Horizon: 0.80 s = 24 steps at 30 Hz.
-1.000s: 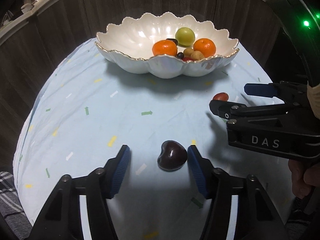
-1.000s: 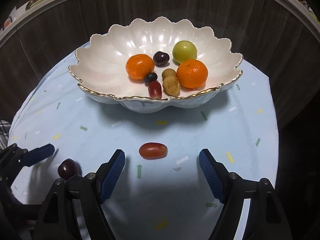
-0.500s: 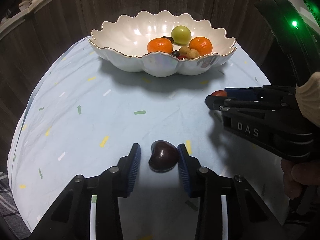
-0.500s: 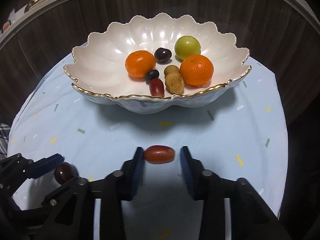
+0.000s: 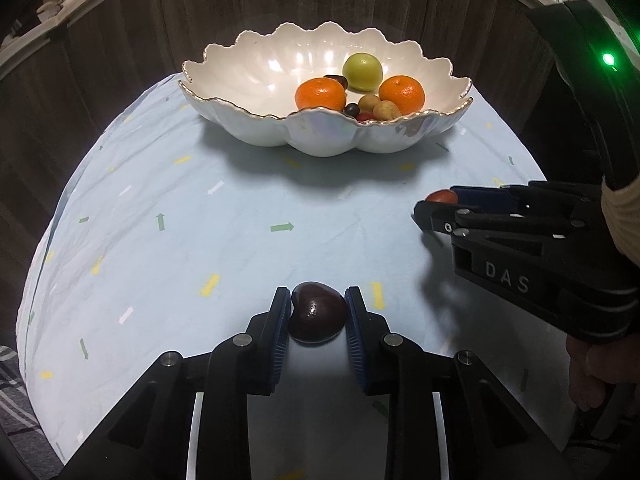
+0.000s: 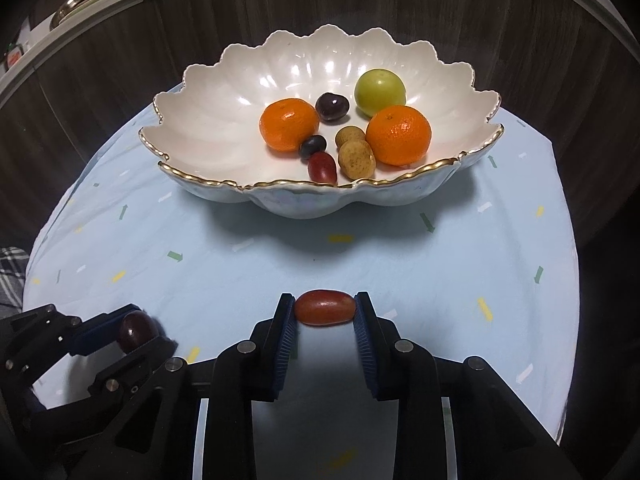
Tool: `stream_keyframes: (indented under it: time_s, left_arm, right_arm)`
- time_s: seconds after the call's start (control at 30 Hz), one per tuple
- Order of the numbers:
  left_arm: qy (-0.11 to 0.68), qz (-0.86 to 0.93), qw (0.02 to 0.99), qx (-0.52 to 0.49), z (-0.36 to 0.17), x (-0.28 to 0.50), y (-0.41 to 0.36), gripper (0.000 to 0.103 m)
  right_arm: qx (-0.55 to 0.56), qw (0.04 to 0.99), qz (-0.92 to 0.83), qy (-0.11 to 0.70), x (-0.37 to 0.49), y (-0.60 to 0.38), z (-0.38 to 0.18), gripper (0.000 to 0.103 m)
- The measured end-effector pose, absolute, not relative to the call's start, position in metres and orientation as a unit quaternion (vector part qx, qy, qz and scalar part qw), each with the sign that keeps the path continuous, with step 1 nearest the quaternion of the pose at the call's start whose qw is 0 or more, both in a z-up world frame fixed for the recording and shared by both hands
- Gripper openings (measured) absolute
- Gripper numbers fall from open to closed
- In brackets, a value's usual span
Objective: Organize fruits
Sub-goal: 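Close the left gripper on the cherry while the right gripper grasps the red date, then lift the cherry and red date and carry both over the white bowl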
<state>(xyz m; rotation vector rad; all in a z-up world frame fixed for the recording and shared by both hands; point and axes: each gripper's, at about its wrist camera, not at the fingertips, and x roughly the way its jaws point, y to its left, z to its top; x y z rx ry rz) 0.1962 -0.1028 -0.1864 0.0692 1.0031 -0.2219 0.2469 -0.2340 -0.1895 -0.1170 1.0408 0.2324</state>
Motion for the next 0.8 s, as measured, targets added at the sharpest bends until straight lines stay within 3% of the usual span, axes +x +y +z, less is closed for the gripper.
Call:
stream_keyframes:
  time_s: [0.8]
  left_arm:
    - [0.447, -0.098, 0.889, 0.02, -0.14, 0.191, -0.083, 0.028]
  right_arm:
    - [-0.031, 0.876, 0.086, 0.473, 0.219, -0.225, -0.142, 0.031]
